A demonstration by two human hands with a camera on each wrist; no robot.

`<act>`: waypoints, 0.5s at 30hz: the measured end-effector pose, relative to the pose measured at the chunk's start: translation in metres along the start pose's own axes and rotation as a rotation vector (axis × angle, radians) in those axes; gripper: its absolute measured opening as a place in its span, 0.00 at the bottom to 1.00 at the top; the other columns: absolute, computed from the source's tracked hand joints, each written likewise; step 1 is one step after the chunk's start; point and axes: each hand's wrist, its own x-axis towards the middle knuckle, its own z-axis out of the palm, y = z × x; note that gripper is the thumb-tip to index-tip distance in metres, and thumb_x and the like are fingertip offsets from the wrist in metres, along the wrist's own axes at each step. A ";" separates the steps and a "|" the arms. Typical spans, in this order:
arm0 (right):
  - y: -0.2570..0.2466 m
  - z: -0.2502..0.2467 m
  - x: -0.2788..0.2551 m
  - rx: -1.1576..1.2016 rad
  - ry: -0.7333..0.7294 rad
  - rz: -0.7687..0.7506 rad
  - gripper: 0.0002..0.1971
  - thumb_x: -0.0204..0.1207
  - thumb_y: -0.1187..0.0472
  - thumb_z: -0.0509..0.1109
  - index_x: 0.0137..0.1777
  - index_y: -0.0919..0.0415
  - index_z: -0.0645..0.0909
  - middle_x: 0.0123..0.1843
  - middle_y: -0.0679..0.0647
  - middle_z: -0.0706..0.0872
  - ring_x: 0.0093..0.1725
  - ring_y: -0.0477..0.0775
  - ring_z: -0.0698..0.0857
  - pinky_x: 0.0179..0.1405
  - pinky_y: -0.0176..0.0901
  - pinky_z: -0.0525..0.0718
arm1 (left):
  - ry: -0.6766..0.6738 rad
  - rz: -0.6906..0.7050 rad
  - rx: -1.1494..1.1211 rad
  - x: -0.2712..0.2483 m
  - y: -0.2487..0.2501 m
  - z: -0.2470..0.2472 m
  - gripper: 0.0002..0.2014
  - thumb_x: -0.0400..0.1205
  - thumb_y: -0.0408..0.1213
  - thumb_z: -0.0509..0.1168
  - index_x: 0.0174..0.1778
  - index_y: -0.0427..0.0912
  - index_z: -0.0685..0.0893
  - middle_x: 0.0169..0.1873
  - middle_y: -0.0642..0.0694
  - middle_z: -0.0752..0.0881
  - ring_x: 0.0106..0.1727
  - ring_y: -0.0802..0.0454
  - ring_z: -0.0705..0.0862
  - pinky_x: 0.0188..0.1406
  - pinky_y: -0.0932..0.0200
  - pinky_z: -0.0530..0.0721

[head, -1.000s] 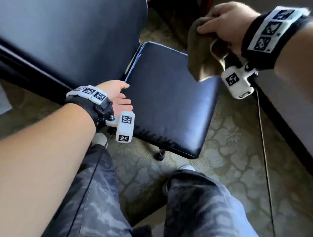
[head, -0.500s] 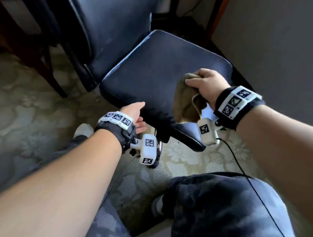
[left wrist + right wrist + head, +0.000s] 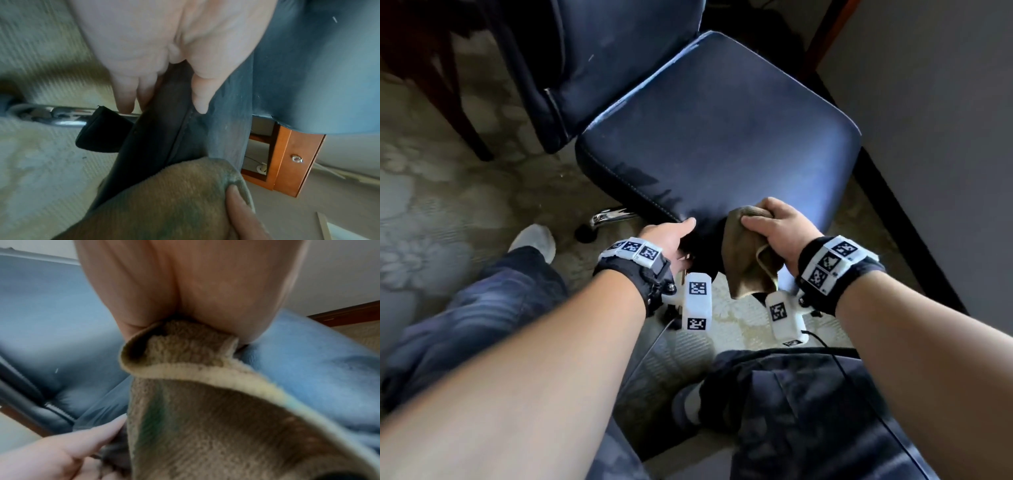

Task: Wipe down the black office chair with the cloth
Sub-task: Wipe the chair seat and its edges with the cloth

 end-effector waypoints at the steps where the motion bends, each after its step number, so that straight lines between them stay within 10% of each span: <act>1: -0.001 0.005 -0.002 -0.004 -0.012 0.004 0.18 0.66 0.49 0.79 0.48 0.61 0.81 0.35 0.55 0.87 0.36 0.56 0.86 0.35 0.47 0.82 | 0.020 0.018 0.005 0.001 0.001 -0.004 0.20 0.80 0.37 0.79 0.66 0.37 0.86 0.58 0.34 0.92 0.54 0.32 0.93 0.44 0.38 0.94; 9: -0.026 0.054 -0.034 0.039 -0.226 0.046 0.06 0.79 0.62 0.77 0.43 0.56 0.82 0.32 0.52 0.85 0.31 0.51 0.83 0.24 0.37 0.77 | 0.096 0.005 0.245 0.043 0.010 -0.097 0.51 0.54 0.60 0.88 0.71 0.40 0.82 0.57 0.33 0.93 0.53 0.25 0.93 0.53 0.21 0.89; 12: -0.052 0.069 -0.040 -0.103 -0.175 -0.056 0.04 0.74 0.59 0.79 0.43 0.57 0.86 0.35 0.57 0.90 0.36 0.56 0.88 0.35 0.48 0.86 | 0.049 0.016 0.249 -0.033 0.031 -0.110 0.30 0.74 0.46 0.84 0.66 0.31 0.86 0.54 0.33 0.94 0.56 0.30 0.93 0.64 0.27 0.88; 15: -0.086 0.087 -0.040 -0.377 -0.033 -0.361 0.05 0.73 0.56 0.79 0.47 0.53 0.88 0.37 0.48 0.89 0.38 0.49 0.87 0.39 0.37 0.83 | -0.018 -0.013 0.252 -0.060 0.040 -0.128 0.17 0.83 0.43 0.77 0.61 0.34 0.88 0.48 0.38 0.92 0.48 0.37 0.90 0.60 0.41 0.89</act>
